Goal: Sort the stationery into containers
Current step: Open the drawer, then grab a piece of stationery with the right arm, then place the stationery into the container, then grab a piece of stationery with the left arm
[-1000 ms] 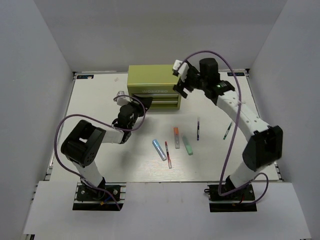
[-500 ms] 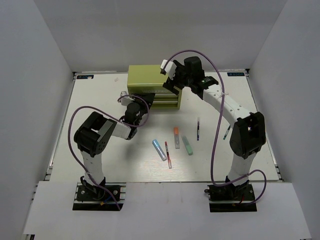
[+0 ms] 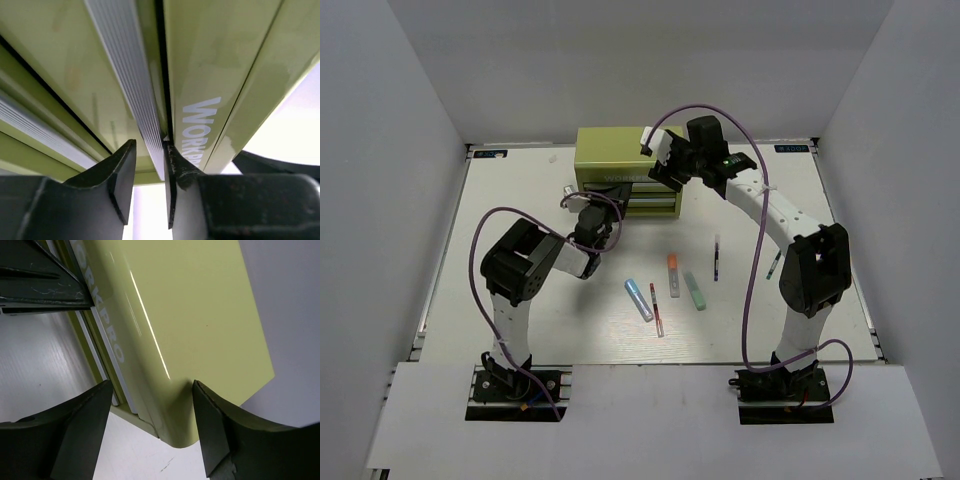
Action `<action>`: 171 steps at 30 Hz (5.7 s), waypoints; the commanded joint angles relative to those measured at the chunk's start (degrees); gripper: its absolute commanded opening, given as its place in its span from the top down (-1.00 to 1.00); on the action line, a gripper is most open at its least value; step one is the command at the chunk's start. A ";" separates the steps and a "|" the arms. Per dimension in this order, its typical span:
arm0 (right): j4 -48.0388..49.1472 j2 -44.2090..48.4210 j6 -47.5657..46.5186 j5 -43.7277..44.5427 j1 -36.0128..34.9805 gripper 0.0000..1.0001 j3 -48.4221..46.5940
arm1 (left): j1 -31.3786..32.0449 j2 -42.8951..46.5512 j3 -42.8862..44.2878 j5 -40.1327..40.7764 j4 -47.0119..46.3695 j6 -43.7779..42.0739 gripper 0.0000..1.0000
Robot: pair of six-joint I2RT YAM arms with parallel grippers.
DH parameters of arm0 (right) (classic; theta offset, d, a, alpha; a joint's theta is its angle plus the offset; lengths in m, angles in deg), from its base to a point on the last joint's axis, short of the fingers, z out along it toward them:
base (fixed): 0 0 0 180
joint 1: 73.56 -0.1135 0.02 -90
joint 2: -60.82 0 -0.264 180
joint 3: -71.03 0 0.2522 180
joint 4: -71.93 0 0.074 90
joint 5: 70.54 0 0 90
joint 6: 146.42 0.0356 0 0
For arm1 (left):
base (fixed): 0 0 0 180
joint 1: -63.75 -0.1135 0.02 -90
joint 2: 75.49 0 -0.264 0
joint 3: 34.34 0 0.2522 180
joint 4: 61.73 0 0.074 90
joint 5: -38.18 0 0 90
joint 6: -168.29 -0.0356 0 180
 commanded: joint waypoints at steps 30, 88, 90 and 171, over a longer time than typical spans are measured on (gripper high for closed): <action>-8.41 -5.07 0.07 3.34 -0.21 -0.30 -6.82 | 2.96 2.54 -11.90 19.22 -3.59 9.24 1.00; -4.81 23.84 48.24 4.84 9.63 -0.05 44.77 | 7.44 35.68 -2.24 -11.71 90.55 -28.73 -0.27; -2.63 23.57 48.24 5.80 9.55 -0.05 45.56 | 7.96 36.55 -2.76 -11.19 89.31 -28.73 -0.35; 11.45 32.79 26.60 11.42 8.75 0.33 37.46 | 26.87 9.67 18.23 -7.32 95.98 -43.68 0.40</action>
